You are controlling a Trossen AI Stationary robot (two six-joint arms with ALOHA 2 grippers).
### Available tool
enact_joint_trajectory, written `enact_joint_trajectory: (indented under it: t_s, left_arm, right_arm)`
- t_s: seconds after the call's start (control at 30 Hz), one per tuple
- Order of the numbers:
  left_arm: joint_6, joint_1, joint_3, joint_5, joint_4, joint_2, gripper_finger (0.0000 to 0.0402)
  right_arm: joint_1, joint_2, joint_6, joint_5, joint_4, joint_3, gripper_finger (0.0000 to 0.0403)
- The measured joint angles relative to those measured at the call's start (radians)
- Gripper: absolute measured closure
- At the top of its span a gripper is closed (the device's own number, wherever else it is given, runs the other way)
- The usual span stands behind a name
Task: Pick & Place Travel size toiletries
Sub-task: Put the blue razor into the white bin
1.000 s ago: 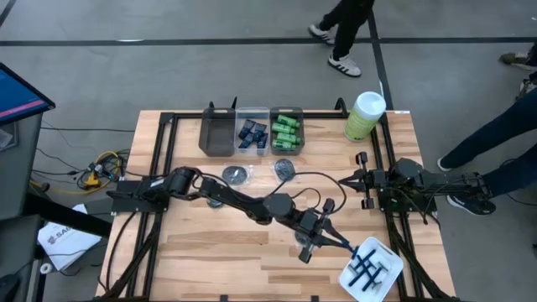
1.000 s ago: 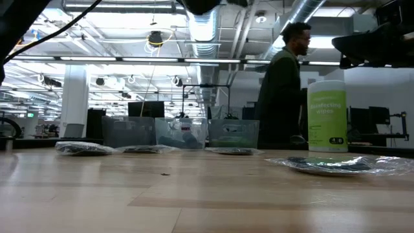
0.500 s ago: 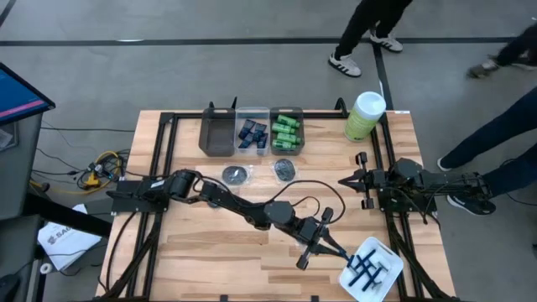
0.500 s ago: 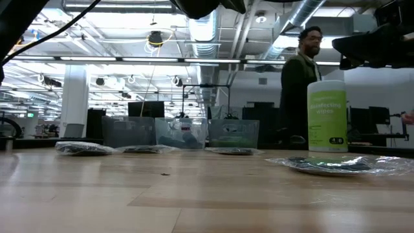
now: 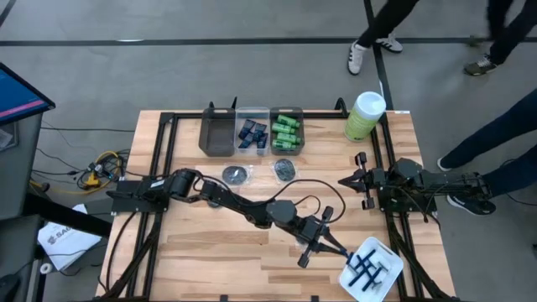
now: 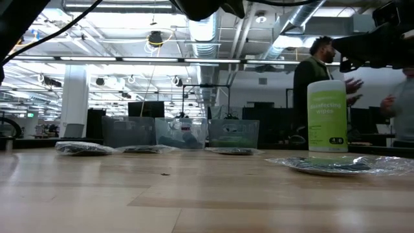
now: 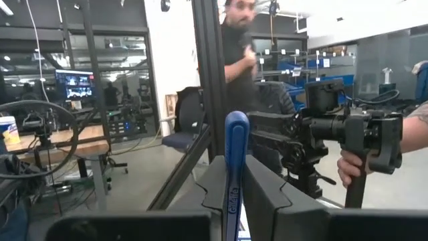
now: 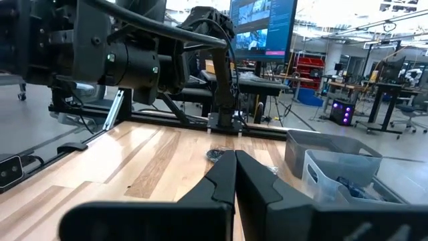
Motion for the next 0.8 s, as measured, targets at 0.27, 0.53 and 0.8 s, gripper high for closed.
enact_joint_trajectory:
  t_s: [0.27,0.53,0.8]
  left_arm:
    - [0.000,0.000,0.000,0.000,-0.018,0.000,0.0385]
    - [0.000,0.000,0.000,0.000,-0.021,0.000,0.0385]
    - [0.000,0.000,0.000,0.002,-0.022,0.000,0.0385]
  right_arm:
    - [0.000,0.000,0.000,0.001,0.000,0.000,0.0403]
    - [0.000,0.000,0.000,0.002,0.000,0.000,0.0403]
    - [0.000,0.000,0.000,0.002,0.000,0.000,0.0403]
